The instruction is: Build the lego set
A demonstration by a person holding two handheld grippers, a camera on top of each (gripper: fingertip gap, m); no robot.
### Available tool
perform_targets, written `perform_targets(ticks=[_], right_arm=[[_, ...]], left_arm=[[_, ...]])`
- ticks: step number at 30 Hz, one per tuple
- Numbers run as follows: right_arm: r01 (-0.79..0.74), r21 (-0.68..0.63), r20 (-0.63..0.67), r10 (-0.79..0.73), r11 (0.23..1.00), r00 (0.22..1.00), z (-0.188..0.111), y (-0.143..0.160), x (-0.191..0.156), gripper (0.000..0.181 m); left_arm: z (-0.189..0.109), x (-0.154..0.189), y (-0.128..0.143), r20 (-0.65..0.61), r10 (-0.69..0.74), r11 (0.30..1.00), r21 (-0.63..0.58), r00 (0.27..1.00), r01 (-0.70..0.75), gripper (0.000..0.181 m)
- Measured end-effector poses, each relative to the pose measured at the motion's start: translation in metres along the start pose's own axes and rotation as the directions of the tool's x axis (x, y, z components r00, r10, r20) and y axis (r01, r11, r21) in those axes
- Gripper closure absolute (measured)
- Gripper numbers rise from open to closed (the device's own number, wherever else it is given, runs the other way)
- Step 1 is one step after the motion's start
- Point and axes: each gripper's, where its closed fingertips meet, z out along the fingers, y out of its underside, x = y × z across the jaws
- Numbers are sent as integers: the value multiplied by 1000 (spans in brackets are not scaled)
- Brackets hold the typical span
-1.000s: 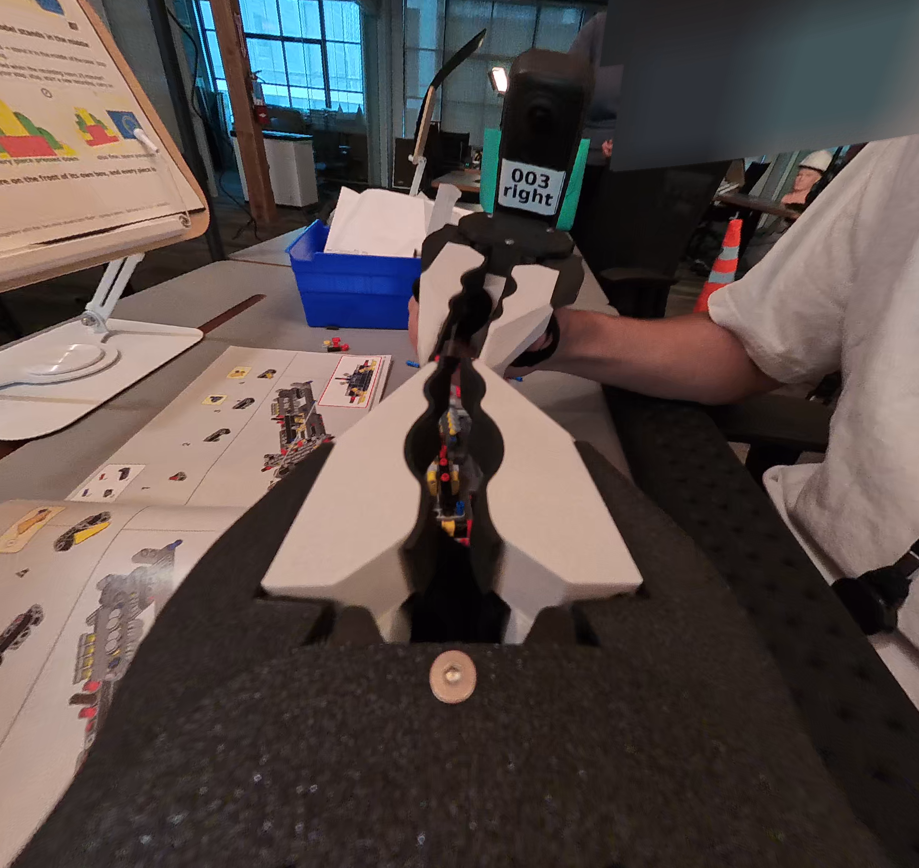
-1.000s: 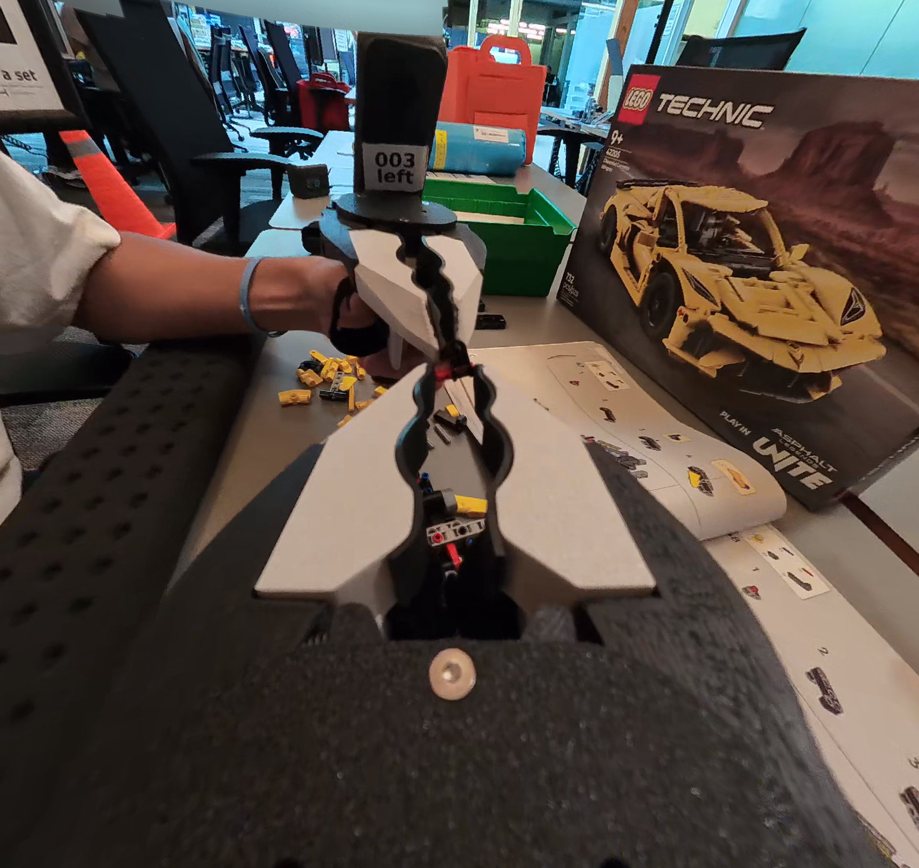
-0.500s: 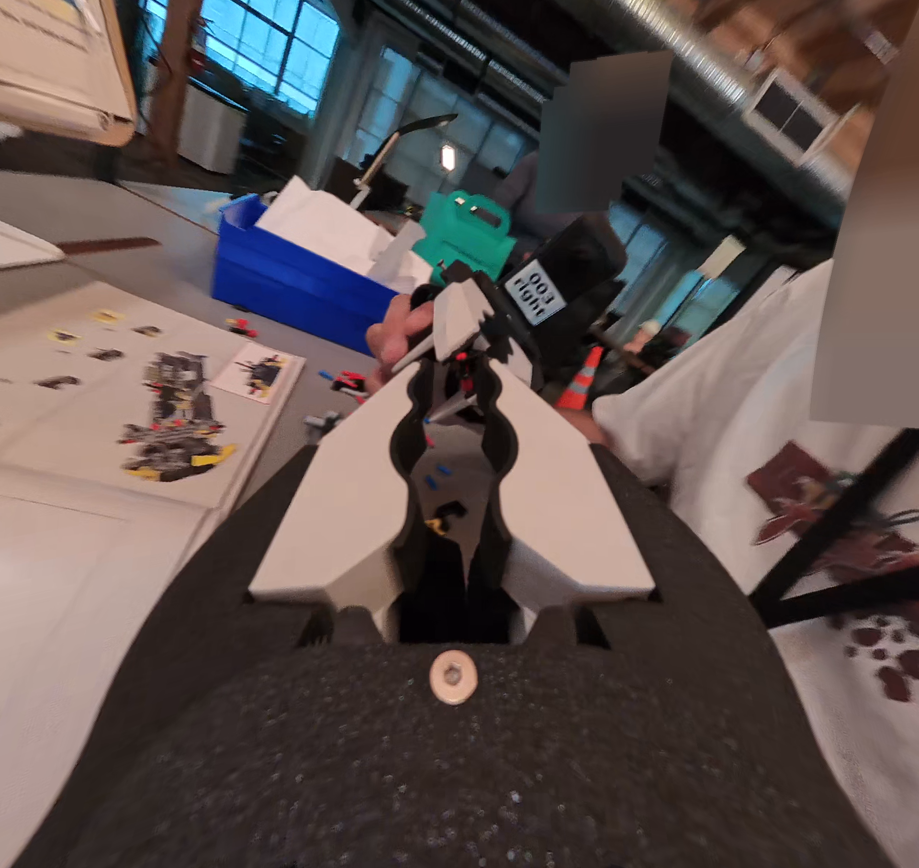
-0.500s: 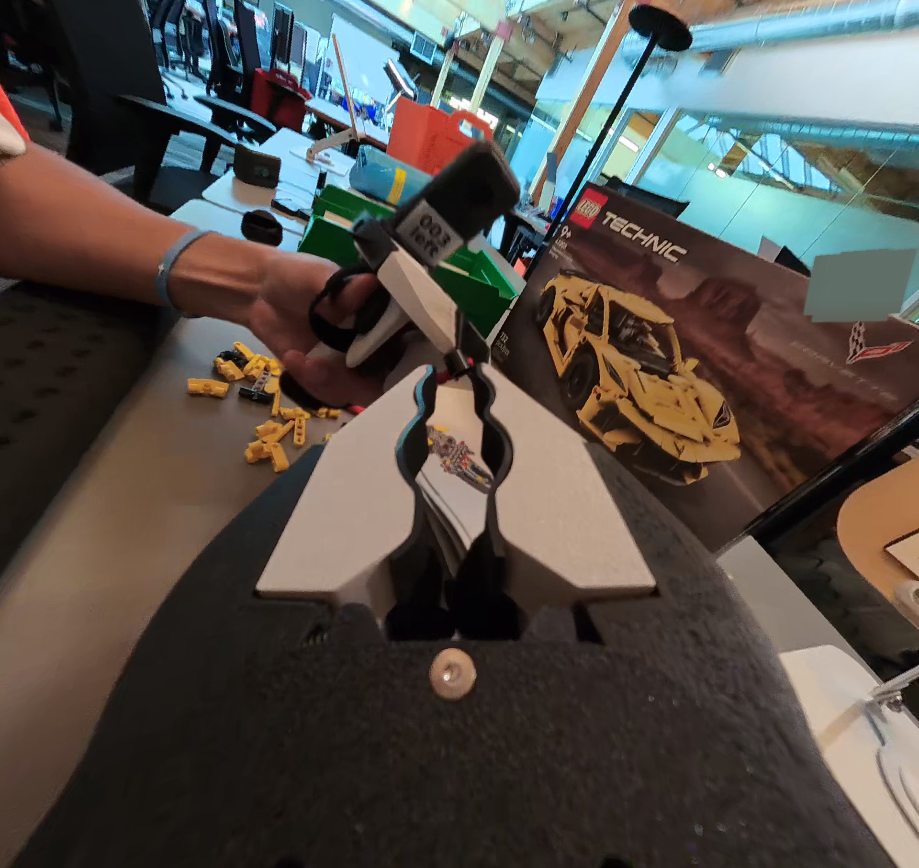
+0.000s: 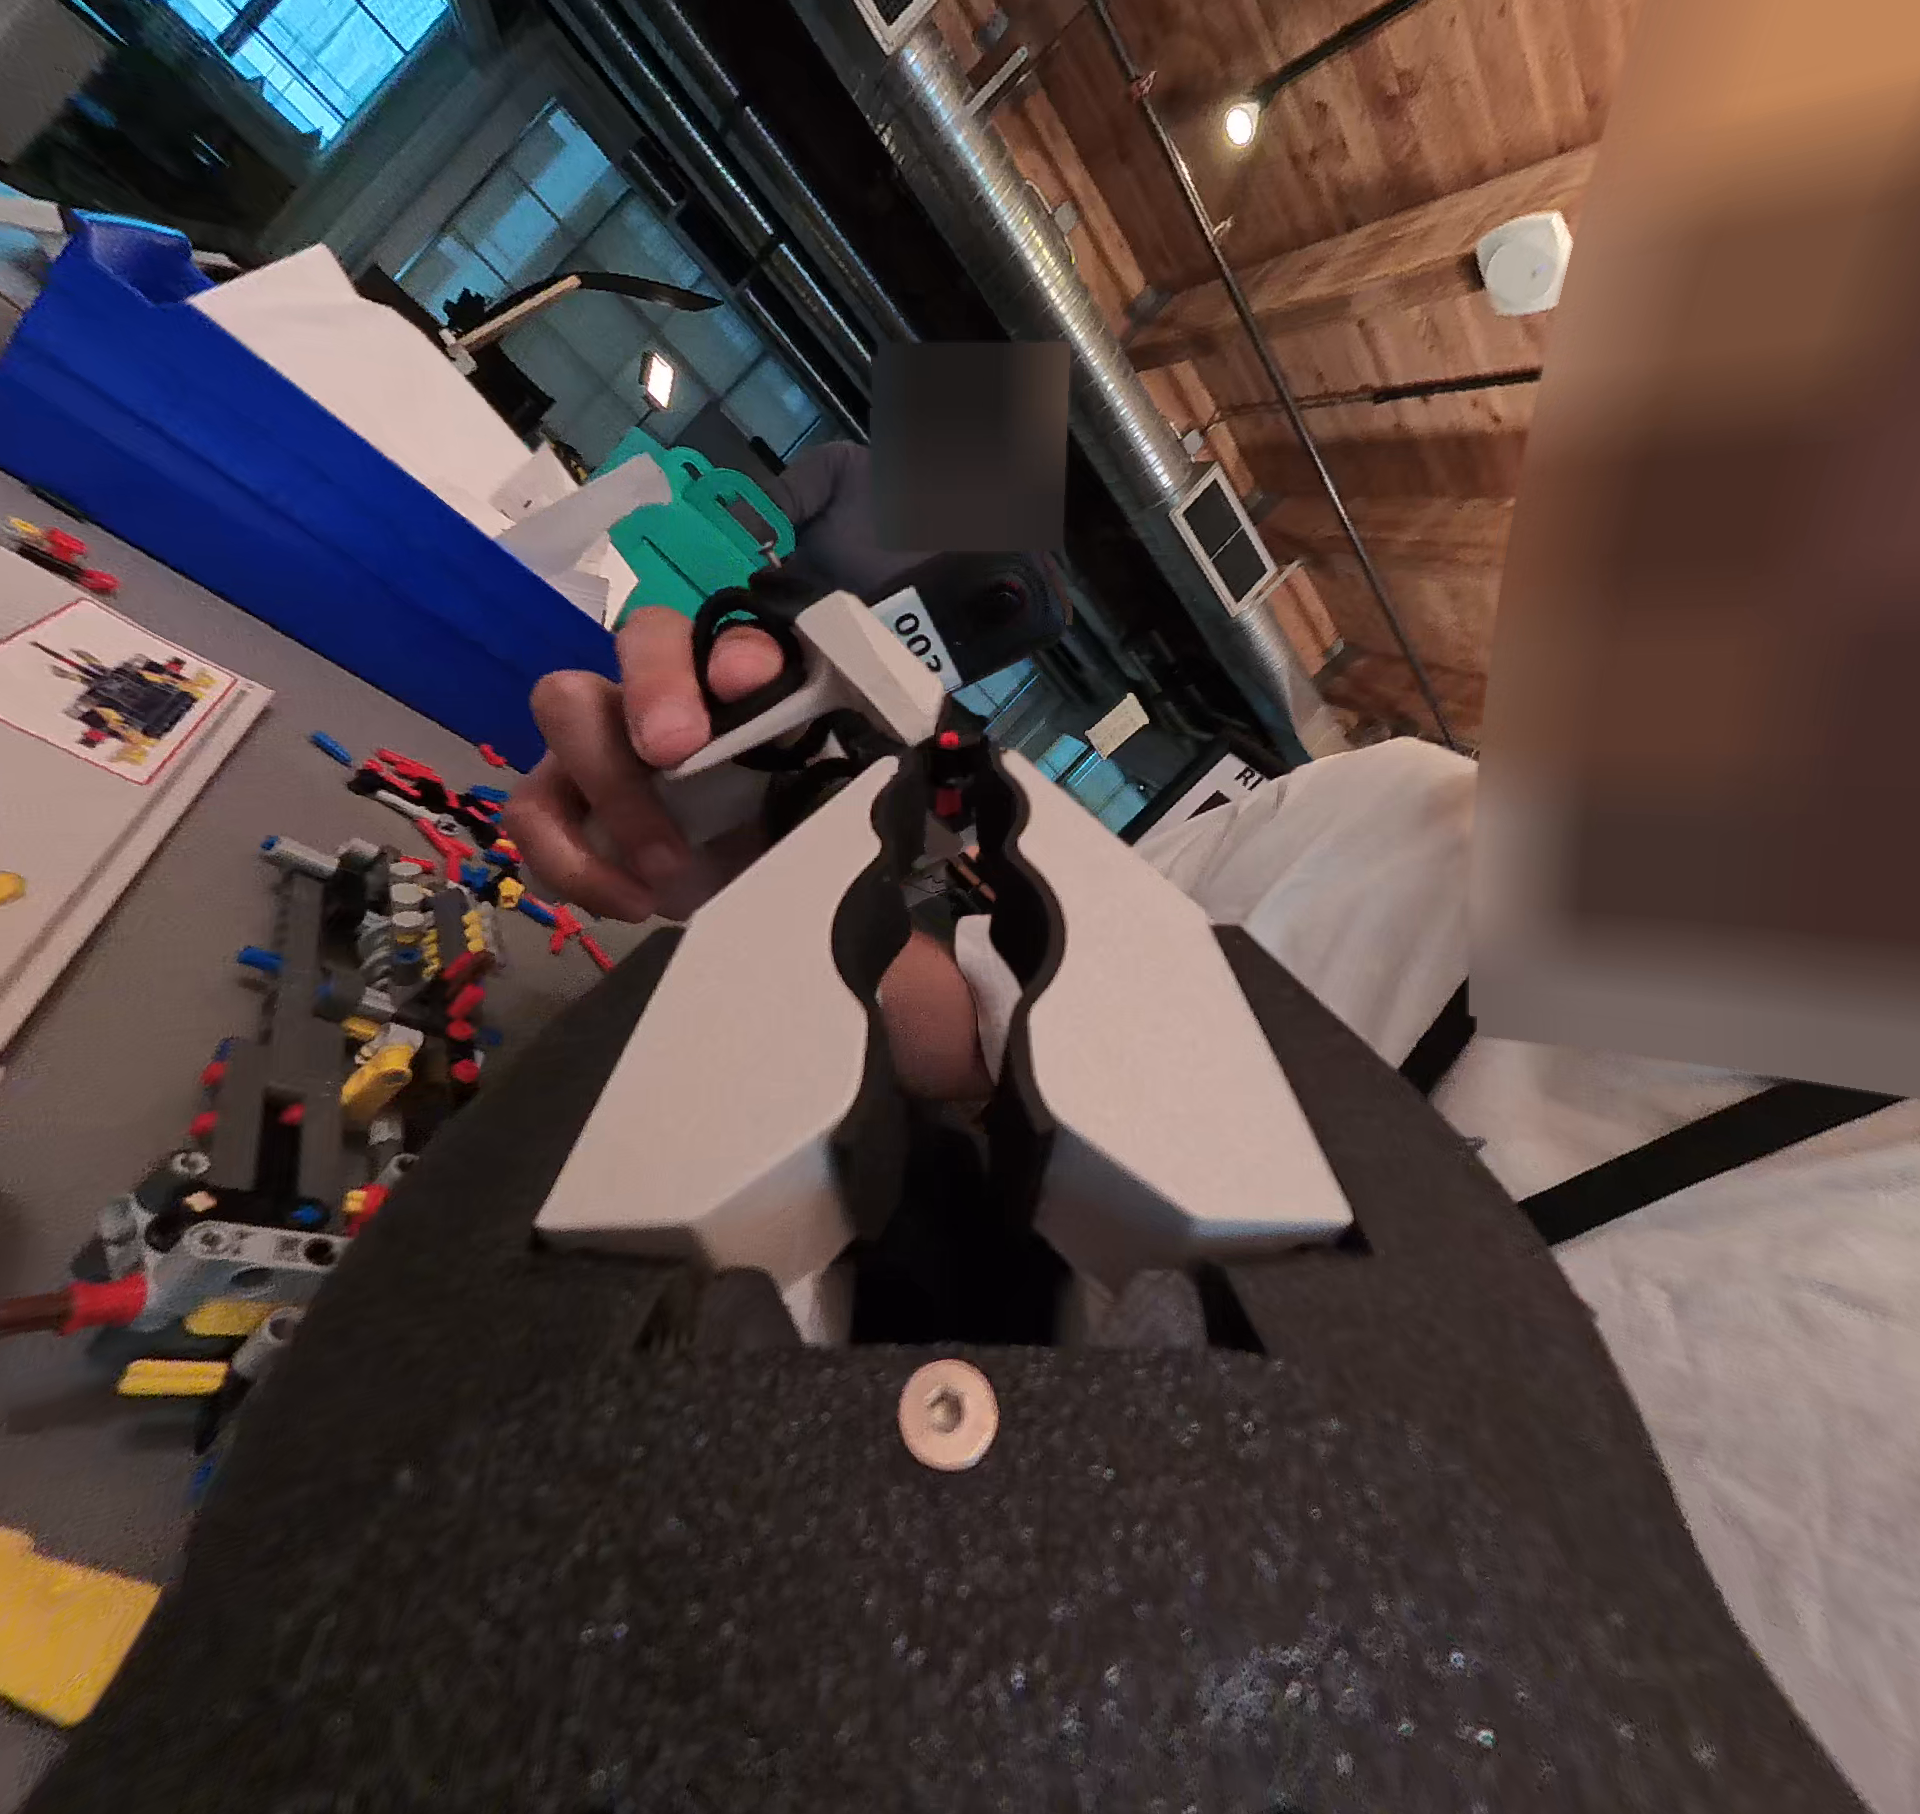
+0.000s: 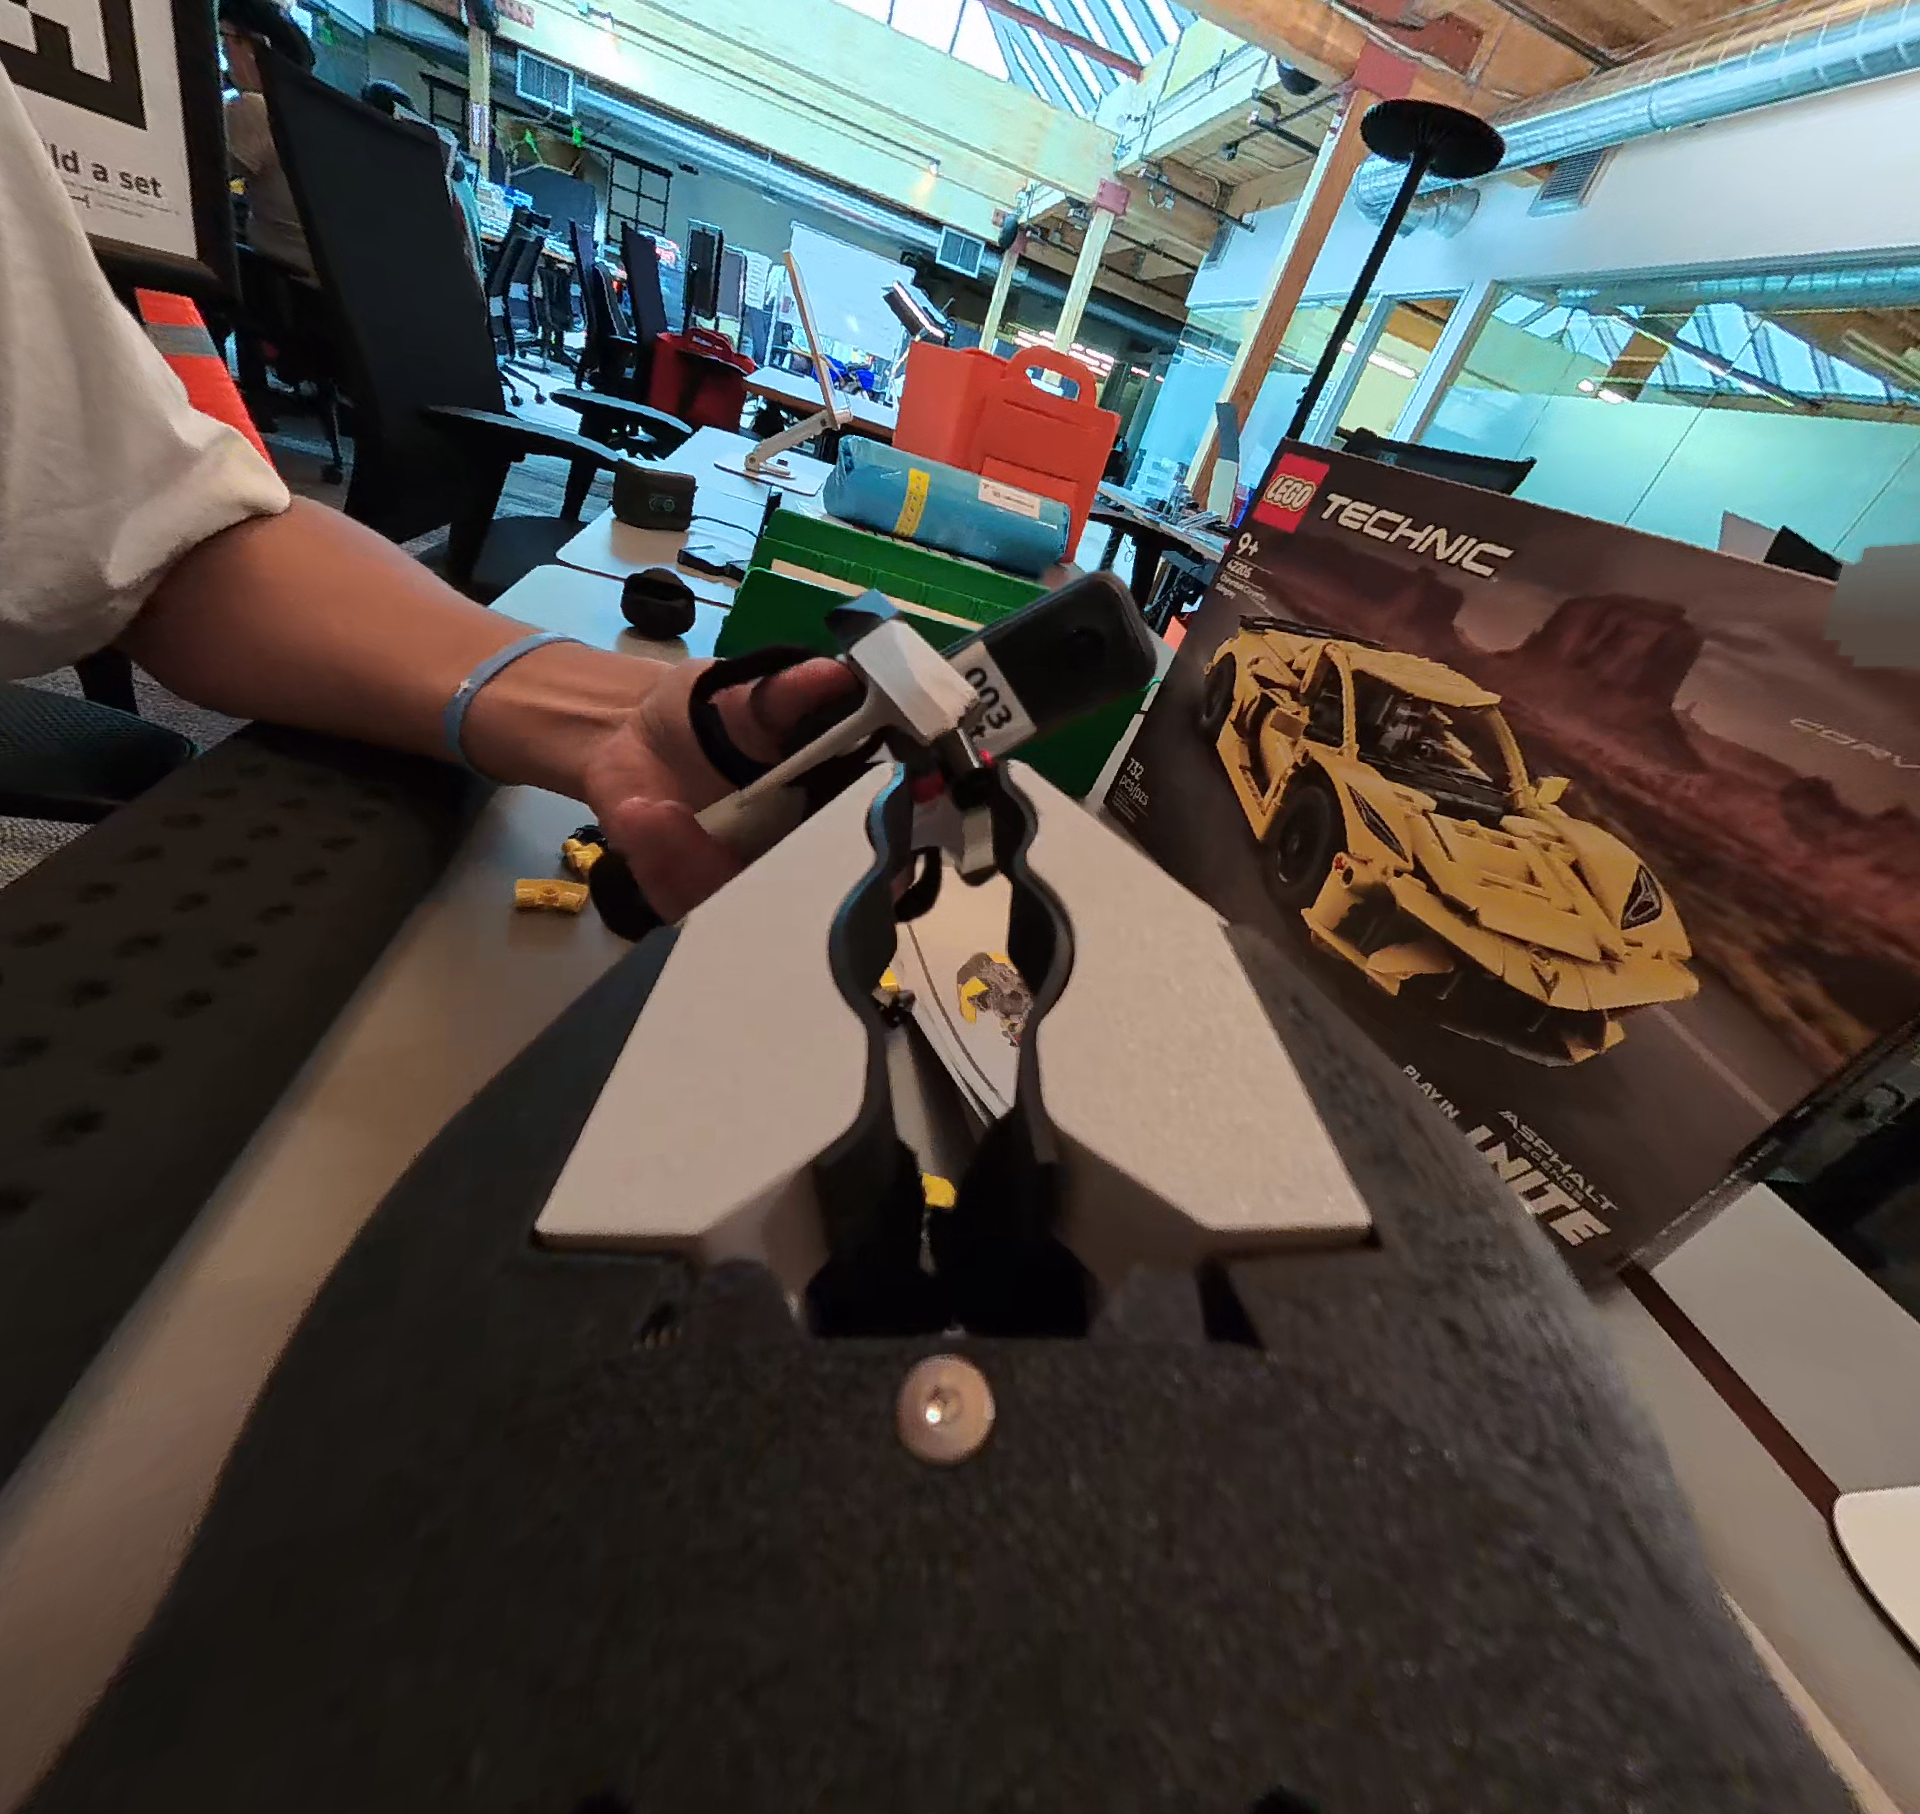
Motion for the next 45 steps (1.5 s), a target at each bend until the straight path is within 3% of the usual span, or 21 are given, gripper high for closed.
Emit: perform_targets(ticks=[4, 8, 12, 16, 20, 26, 32, 37, 45], right_arm=[[107, -128, -79, -118, 986, 990, 0, 20, 12, 167], [165, -268, -136, -206, 949, 969, 2, 42, 21, 166], [207, -316, -182, -273, 926, 945, 1, 48, 27, 164], [274, -396, -238, -386, 877, 891, -3, 54, 33, 174], [326, -458, -225, -462, 827, 858, -1, 58, 30, 168], [192, -475, -252, -342, 859, 905, 1, 62, 30, 148], [183, -507, -255, -350, 842, 902, 0, 65, 31, 166], [156, -486, -226, -296, 860, 928, -1, 60, 28, 167], [179, -390, -117, -241, 903, 963, 2, 51, 13, 167]], left_arm=[[-6, -22, -2, 143, 23, 1000, 3, 989, -23, 175], [-16, -43, -2, 337, 155, 988, -79, 929, -136, 175], [-21, -50, -4, 410, 191, 981, -99, 892, -164, 175], [-26, -57, -7, 434, 128, 992, -47, 892, -119, 176], [-29, -63, -4, 460, 114, 993, -57, 880, -99, 176], [-30, -66, -6, 465, 82, 996, -19, 882, -83, 176], [-24, -65, -2, 426, 20, 999, 22, 905, -32, 176], [-21, -60, -1, 394, 24, 1000, 4, 919, -28, 175], [-13, -48, 12, 319, 88, 991, -127, 944, -50, 176]])
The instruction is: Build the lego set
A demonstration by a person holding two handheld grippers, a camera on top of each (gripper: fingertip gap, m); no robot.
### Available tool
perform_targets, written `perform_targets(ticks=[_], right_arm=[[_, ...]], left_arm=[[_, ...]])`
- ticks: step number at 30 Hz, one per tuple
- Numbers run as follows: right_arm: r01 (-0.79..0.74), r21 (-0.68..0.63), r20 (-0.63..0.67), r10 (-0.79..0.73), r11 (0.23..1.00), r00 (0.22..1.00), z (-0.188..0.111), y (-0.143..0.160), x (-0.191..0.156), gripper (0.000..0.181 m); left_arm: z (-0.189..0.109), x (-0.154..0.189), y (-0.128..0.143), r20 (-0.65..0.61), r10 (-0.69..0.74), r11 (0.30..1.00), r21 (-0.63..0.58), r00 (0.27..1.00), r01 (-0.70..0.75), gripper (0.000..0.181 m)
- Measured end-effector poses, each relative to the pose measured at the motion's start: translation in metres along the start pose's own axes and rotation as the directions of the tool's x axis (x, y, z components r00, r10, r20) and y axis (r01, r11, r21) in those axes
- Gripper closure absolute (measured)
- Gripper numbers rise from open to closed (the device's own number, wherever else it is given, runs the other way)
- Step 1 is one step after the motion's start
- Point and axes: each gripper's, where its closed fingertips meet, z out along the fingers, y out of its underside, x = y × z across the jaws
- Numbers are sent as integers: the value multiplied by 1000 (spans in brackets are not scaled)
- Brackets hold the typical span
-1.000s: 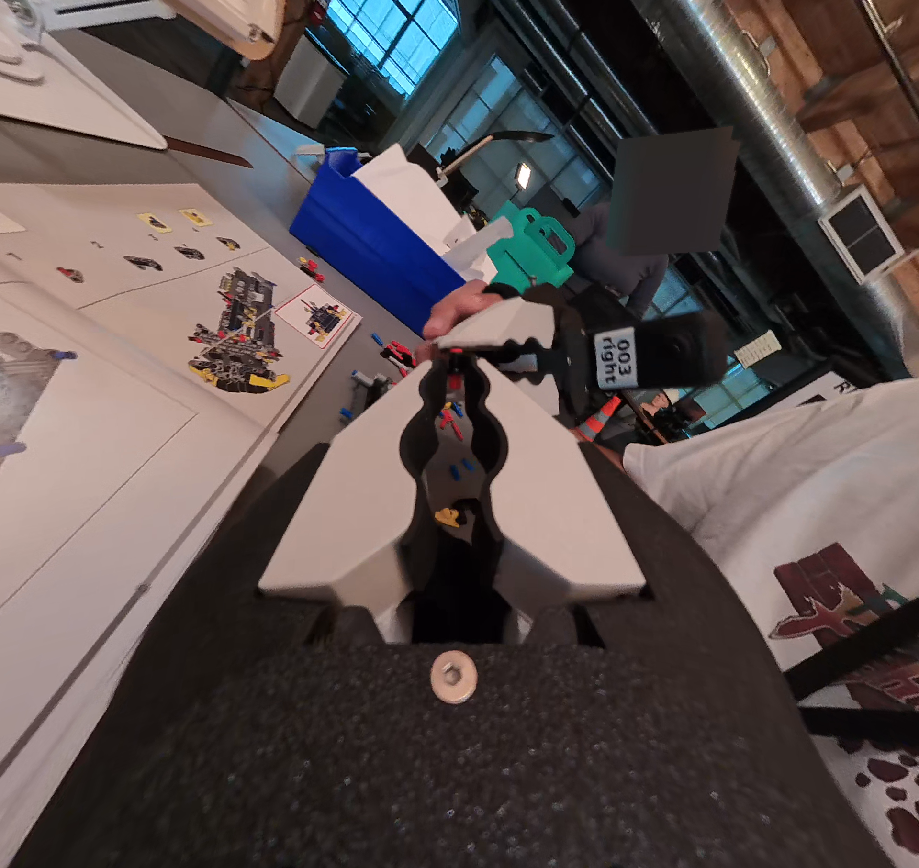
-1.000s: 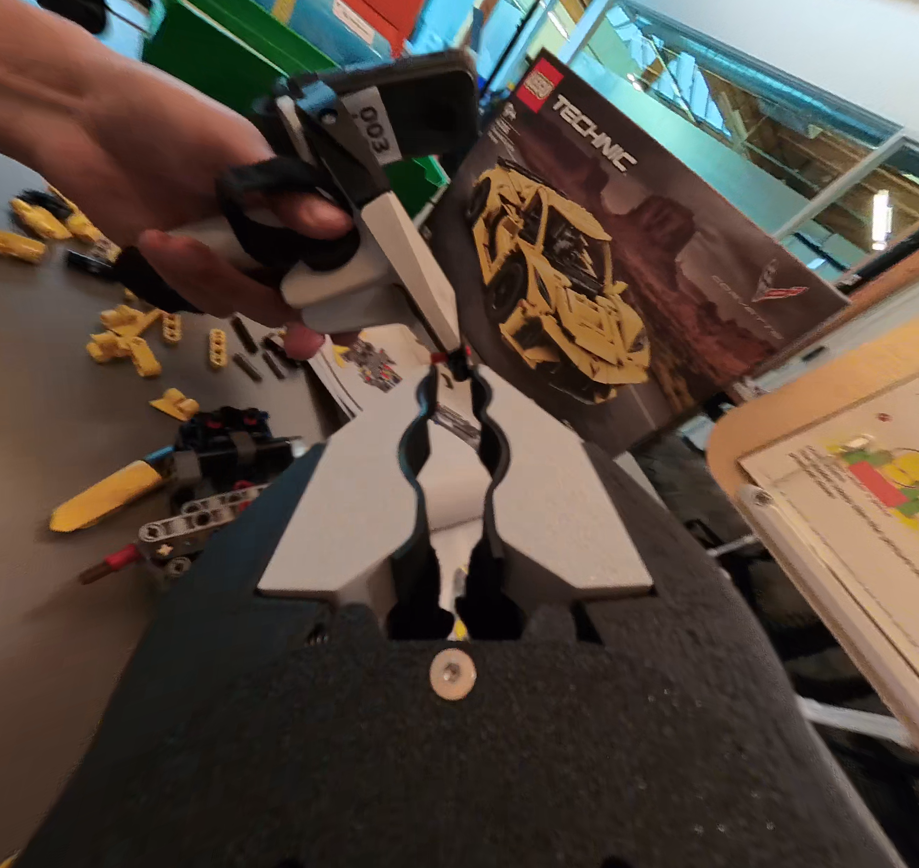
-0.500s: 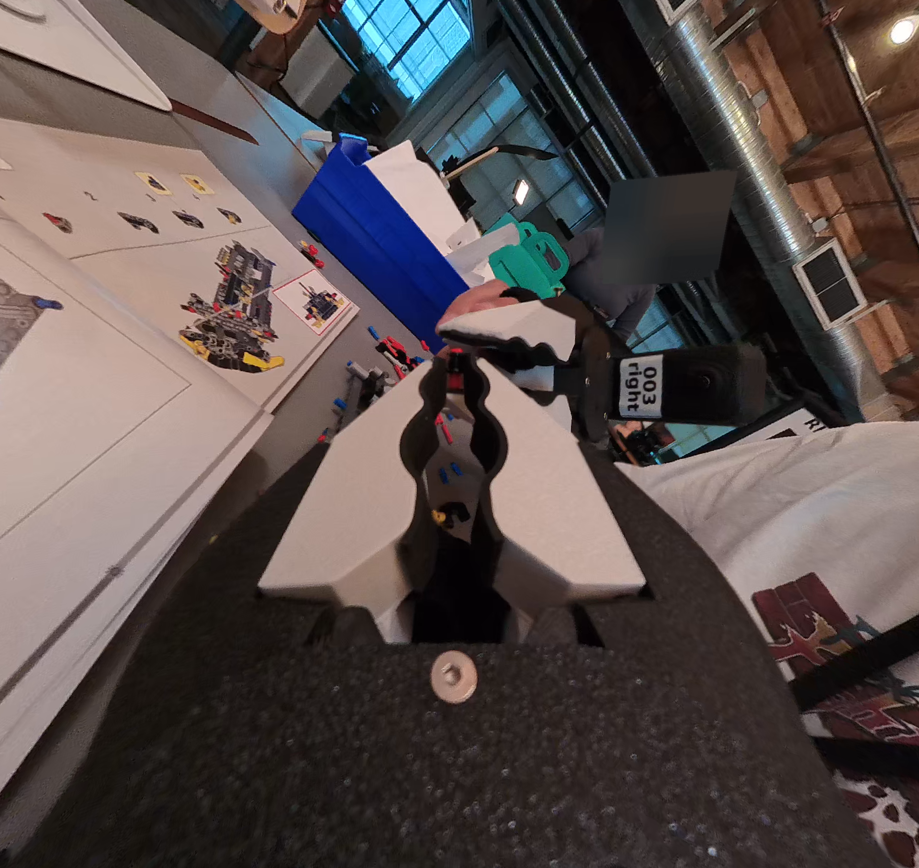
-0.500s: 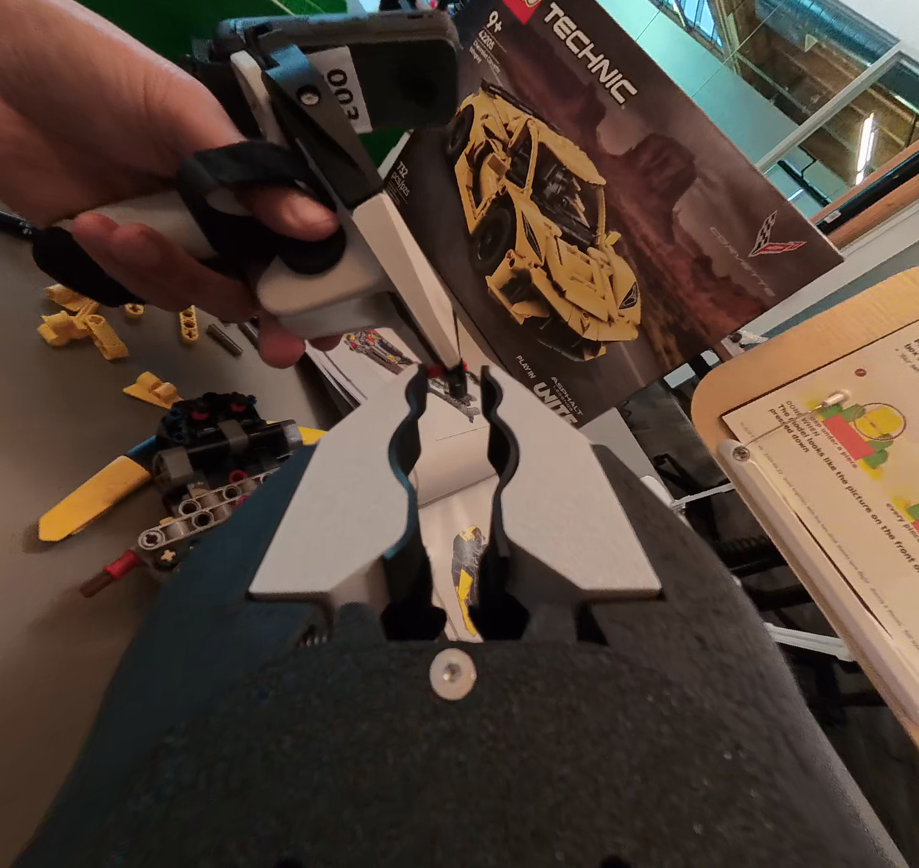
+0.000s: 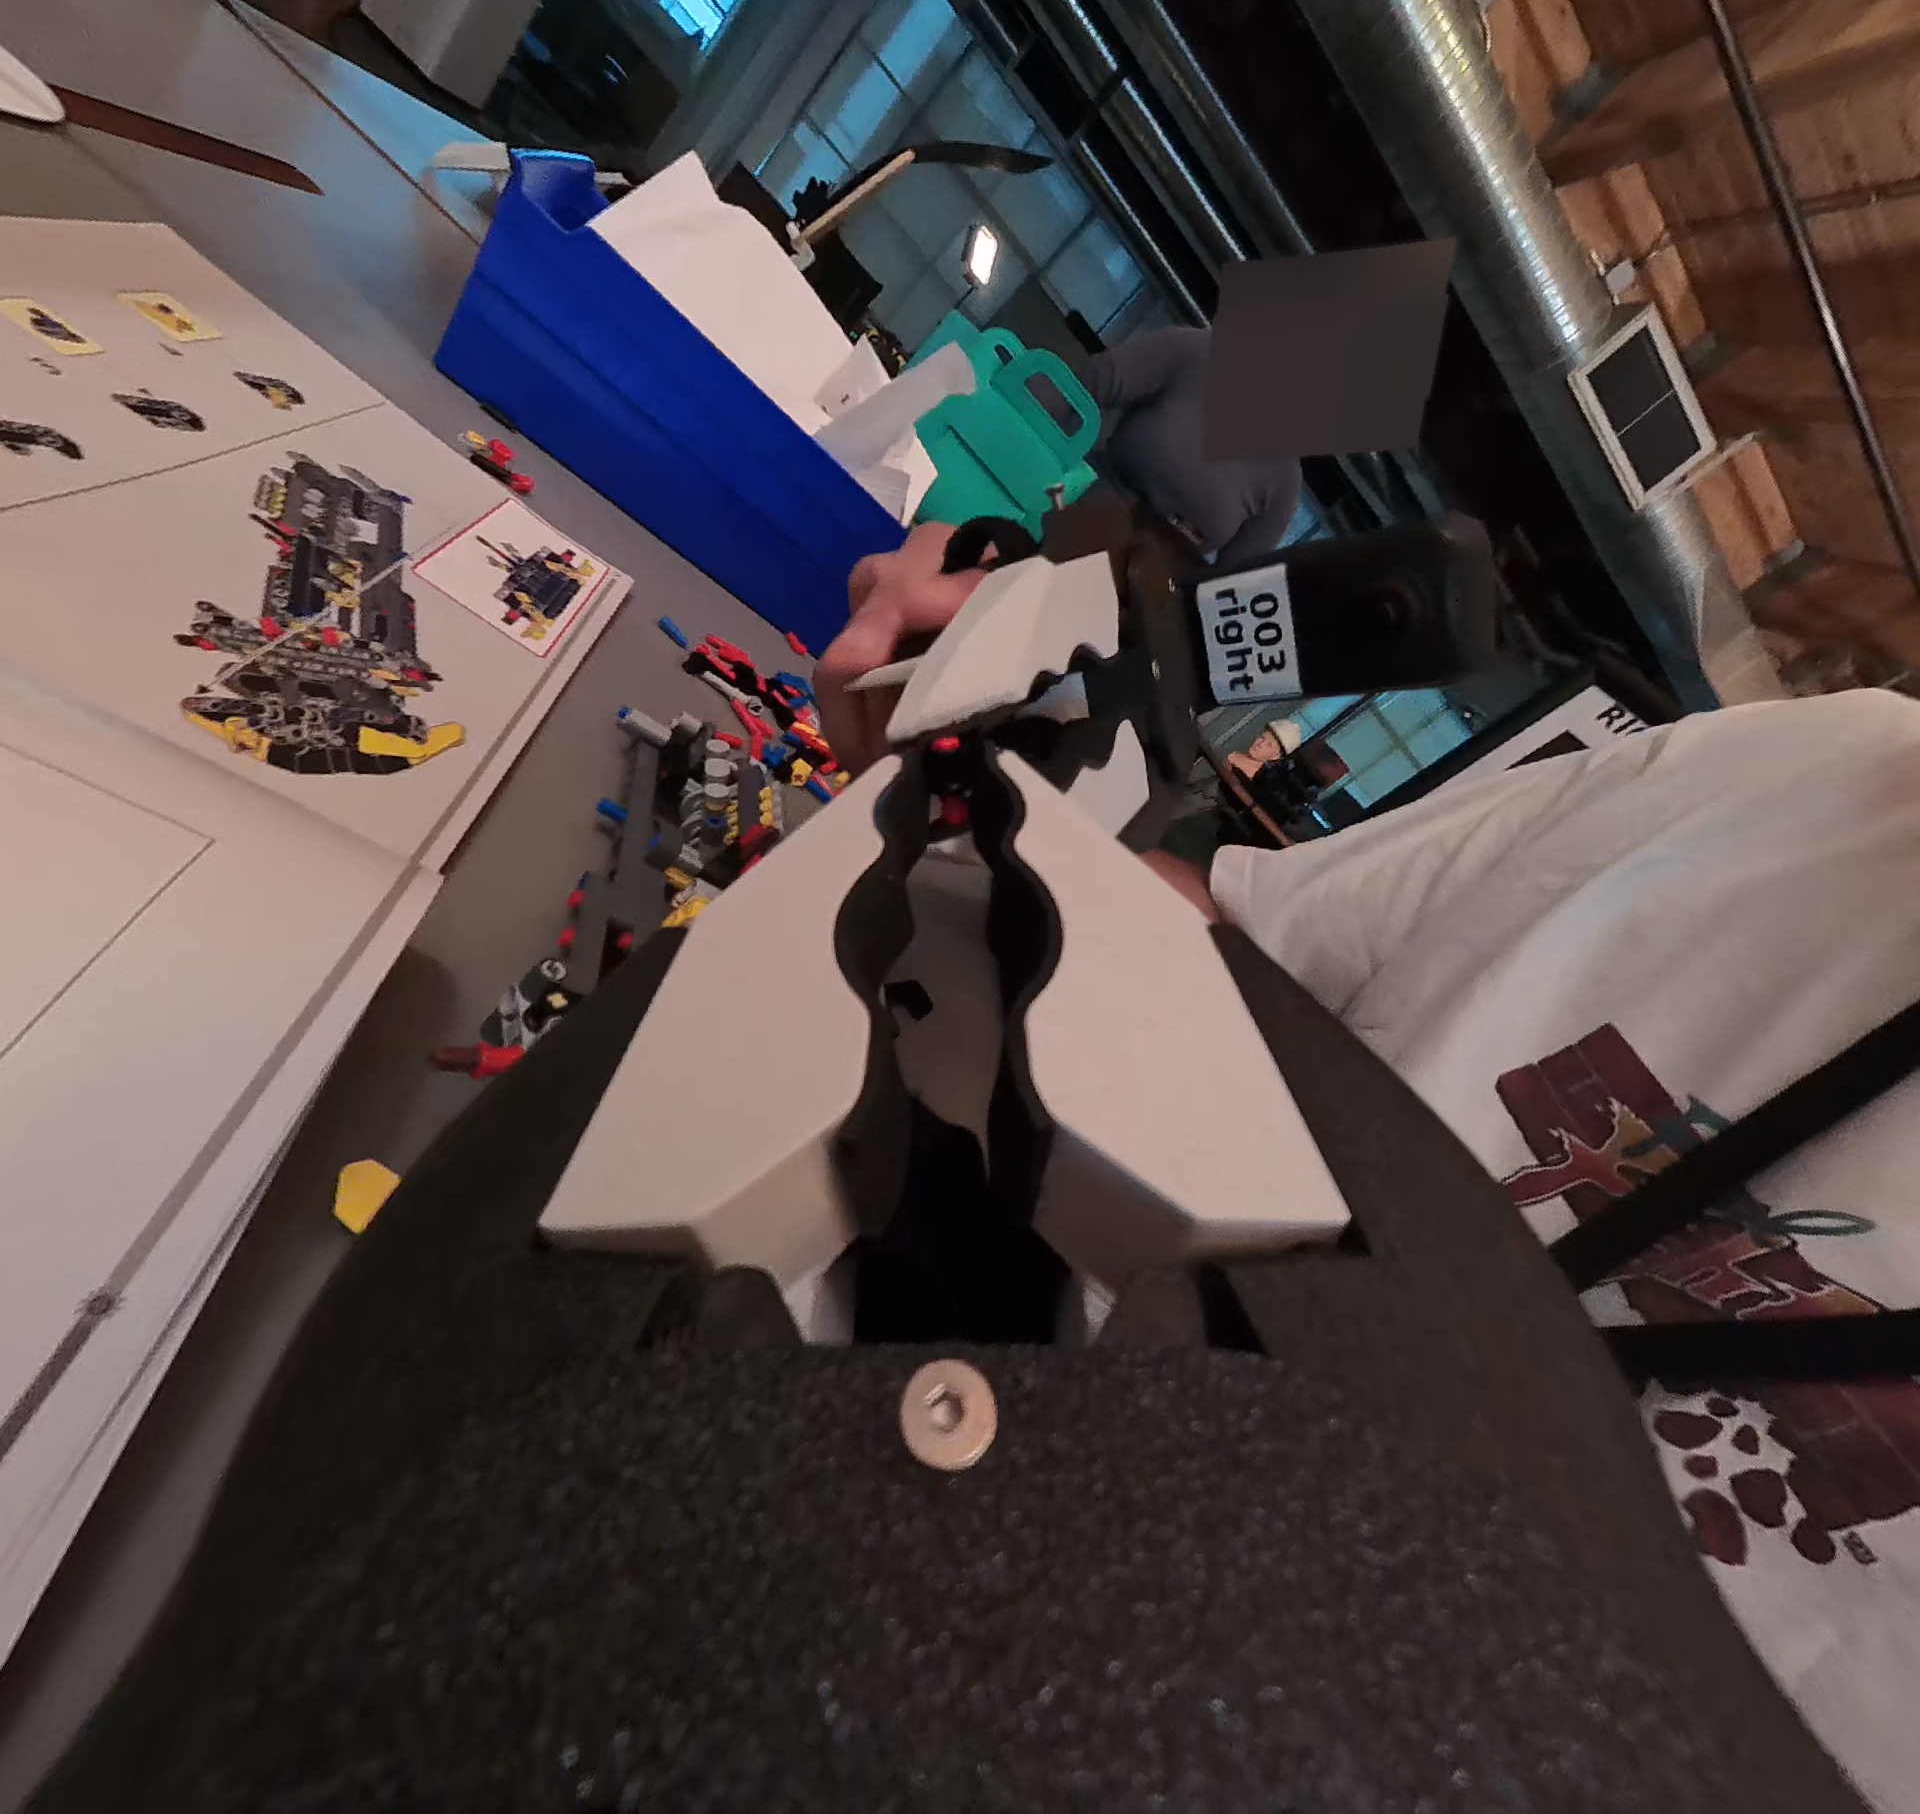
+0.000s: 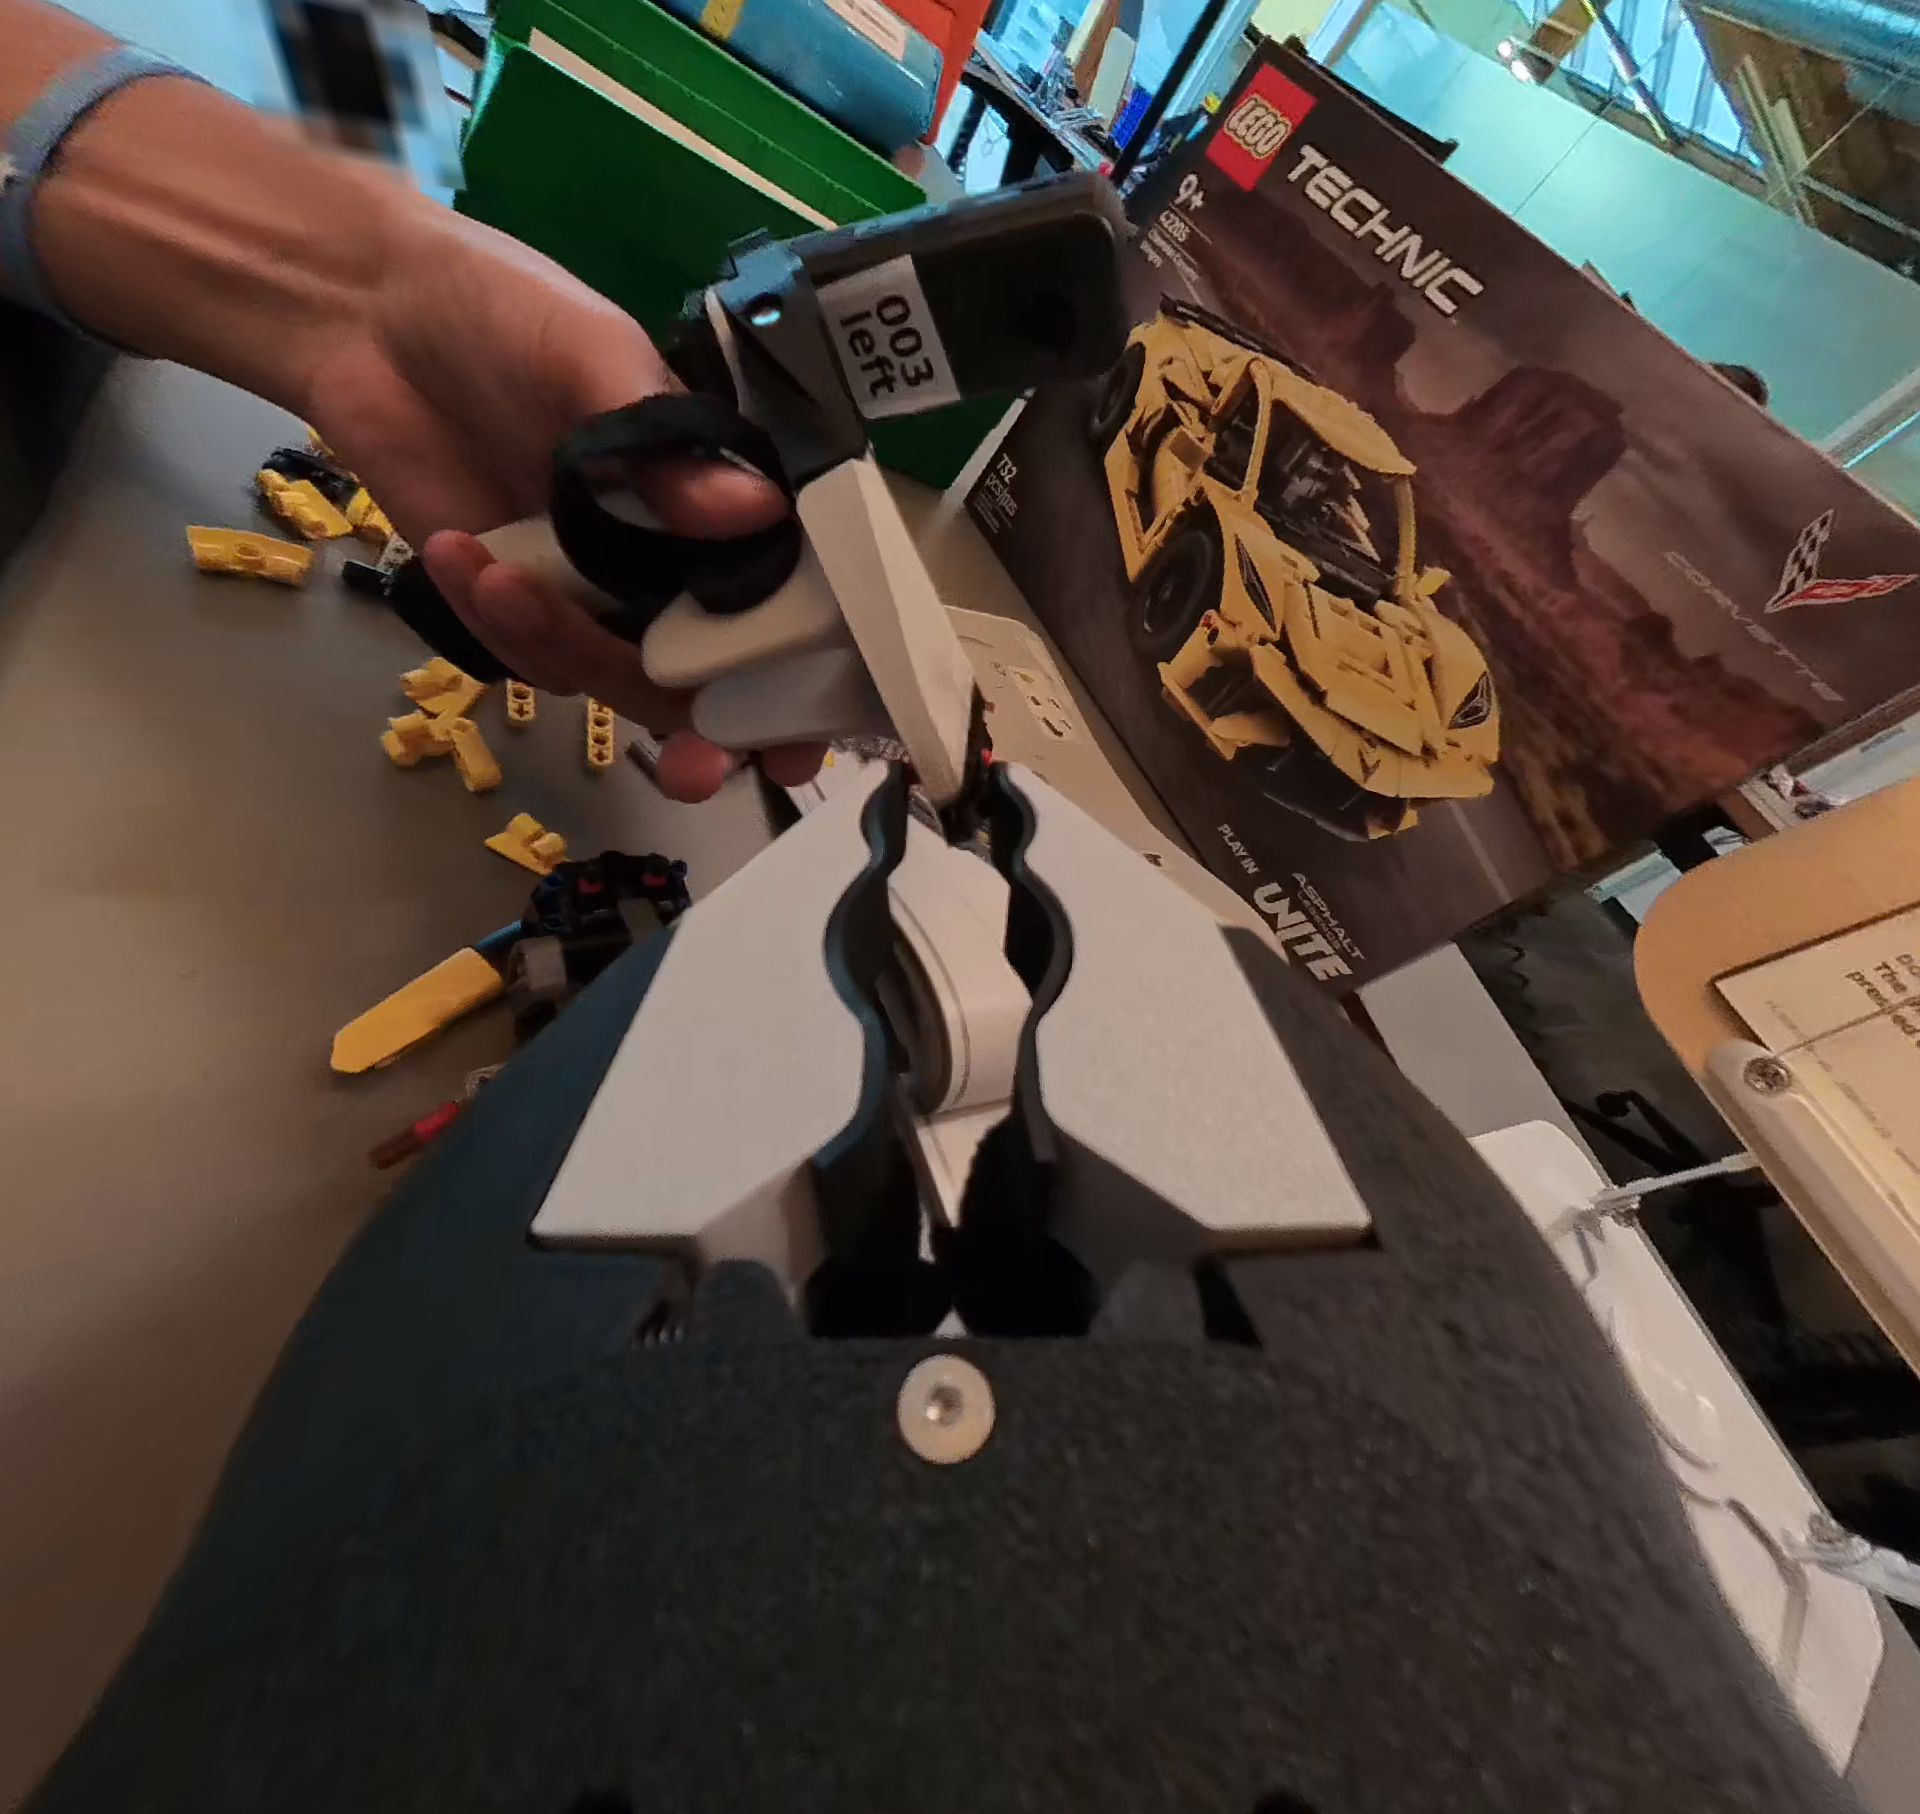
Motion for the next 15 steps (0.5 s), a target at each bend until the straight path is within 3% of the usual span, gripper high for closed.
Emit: perform_targets(ticks=[6, 10, 15], right_arm=[[-42, 21, 58, 41, 999, 998, -2, 1, -3, 167], [-13, -50, -35, 12, 999, 999, -1, 5, 4, 166], [58, -102, -89, -68, 993, 994, 1, 4, 7, 166]], left_arm=[[2, 1, 2, -31, -56, 998, 4, 998, 57, 175], [2, -3, -3, -56, -147, 986, 76, 988, 151, 175], [-1, -4, -5, -44, -139, 986, 82, 989, 142, 175]])
